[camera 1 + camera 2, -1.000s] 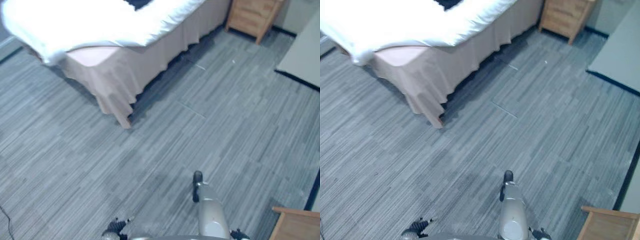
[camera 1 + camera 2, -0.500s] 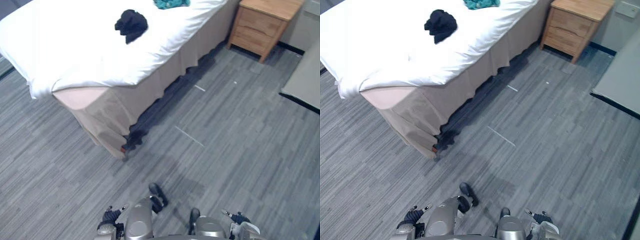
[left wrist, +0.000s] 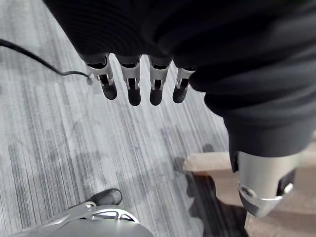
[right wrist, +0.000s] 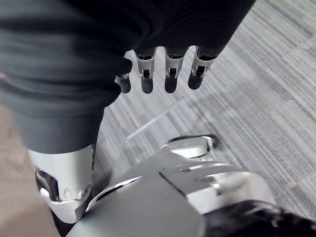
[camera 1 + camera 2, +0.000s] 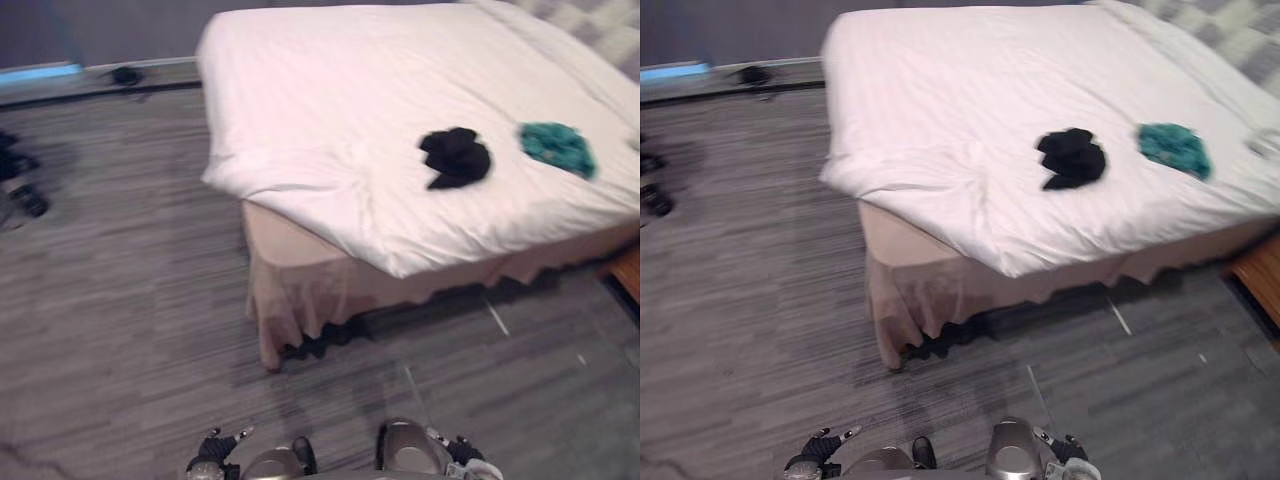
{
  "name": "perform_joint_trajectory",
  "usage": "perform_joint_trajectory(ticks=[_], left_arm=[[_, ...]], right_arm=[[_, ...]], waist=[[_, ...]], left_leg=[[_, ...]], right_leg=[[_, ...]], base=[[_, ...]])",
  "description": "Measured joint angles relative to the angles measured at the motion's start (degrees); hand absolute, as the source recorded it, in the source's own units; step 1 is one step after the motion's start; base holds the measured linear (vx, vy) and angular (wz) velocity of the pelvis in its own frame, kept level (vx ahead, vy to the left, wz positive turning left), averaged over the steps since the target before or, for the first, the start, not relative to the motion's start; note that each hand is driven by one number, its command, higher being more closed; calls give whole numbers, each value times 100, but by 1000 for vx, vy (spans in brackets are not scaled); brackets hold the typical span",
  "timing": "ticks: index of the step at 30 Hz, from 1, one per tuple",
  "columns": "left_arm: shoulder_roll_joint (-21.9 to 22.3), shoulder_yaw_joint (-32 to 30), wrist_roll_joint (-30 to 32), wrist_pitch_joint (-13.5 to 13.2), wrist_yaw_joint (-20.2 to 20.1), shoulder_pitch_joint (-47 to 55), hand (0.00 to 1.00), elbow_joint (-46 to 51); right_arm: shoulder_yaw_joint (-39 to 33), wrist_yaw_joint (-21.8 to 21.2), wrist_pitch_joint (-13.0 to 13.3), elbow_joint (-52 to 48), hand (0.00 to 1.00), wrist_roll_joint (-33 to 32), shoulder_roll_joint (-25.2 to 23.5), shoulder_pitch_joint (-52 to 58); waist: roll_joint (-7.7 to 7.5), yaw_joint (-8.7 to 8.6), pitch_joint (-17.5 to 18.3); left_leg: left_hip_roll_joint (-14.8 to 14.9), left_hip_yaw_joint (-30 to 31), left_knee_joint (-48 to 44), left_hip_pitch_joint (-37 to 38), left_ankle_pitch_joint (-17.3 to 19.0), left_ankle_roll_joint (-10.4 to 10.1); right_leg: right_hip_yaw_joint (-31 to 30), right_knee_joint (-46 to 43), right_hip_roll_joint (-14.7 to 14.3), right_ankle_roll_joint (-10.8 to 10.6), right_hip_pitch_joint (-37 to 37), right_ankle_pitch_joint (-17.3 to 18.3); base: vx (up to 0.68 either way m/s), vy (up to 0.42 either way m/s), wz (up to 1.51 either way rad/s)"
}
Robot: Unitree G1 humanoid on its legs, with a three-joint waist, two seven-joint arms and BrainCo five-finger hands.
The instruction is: Tidy the bed and pick cloth on bed and put in laundry
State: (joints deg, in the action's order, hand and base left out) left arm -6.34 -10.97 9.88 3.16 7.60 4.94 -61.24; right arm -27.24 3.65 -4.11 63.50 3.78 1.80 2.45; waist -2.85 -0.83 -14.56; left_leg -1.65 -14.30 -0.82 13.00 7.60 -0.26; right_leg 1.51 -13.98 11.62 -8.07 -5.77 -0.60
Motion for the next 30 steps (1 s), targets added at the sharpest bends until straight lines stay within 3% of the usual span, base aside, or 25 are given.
perform_joint_trajectory(ticks=[3,4,8,11,13,21,25,28,30], left_arm=[[182,-105,5,12,2,137,0,-3],[167,-114,5,10,-1,125,0,4],[193,-325,-39,11,31,36,0,306],[298,-310,-202,-62,213,19,0,1534],[36,-322,-261,-264,514,-151,0,2462],[-730,-476,-359,-584,1152,-1084,0,4089],[-1142,-268,-342,-616,1298,-1797,0,4100],[-1385,264,-208,-578,1408,-2839,0,3909],[-1637,731,94,-537,1448,-3847,0,3437]], right_arm=[[-16,2,18,19,0,-98,137,-6],[-35,5,13,28,0,-97,125,4],[-147,19,15,27,0,-98,70,105],[-113,120,31,-9,0,-100,56,220],[-95,160,101,-221,0,-100,2,398],[-99,169,152,-397,0,-97,58,824],[-100,163,154,-596,0,-101,86,808],[-102,164,176,-694,0,-170,92,785],[-90,173,183,-777,0,-347,85,614]], waist=[[310,-36,143],[320,-79,162],[276,-100,200],[279,-32,210],[317,-63,229],[544,-183,252],[603,-295,231],[565,-332,195],[496,-439,-89]], left_leg=[[385,-34,6,-30,48,-239],[552,-18,32,-12,48,-311],[712,0,76,-21,1,-421],[720,-4,53,-130,-5,-426],[718,-8,10,-240,-5,-426],[724,-105,6,-340,-11,-441],[724,-324,-3,-475,-13,-448],[699,-493,-147,-870,-18,-454],[690,-667,-264,-1100,-16,-455]], right_leg=[[166,651,-376,160,287,-132],[240,858,-544,249,412,-195],[335,1180,-708,349,558,-313],[340,1429,-726,363,573,-467],[342,1630,-731,390,575,-596],[308,1963,-765,411,586,-794],[119,1962,-795,431,330,-878],[-93,1959,-786,457,-71,-1019],[-282,1838,-781,460,-371,-1064]], base=[[201,-220,-7],[154,-213,6],[50,-109,5],[0,-17,0],[-19,-11,-1],[-30,-29,-6],[-63,-28,-25],[-70,-33,-26],[-87,-40,-30]])
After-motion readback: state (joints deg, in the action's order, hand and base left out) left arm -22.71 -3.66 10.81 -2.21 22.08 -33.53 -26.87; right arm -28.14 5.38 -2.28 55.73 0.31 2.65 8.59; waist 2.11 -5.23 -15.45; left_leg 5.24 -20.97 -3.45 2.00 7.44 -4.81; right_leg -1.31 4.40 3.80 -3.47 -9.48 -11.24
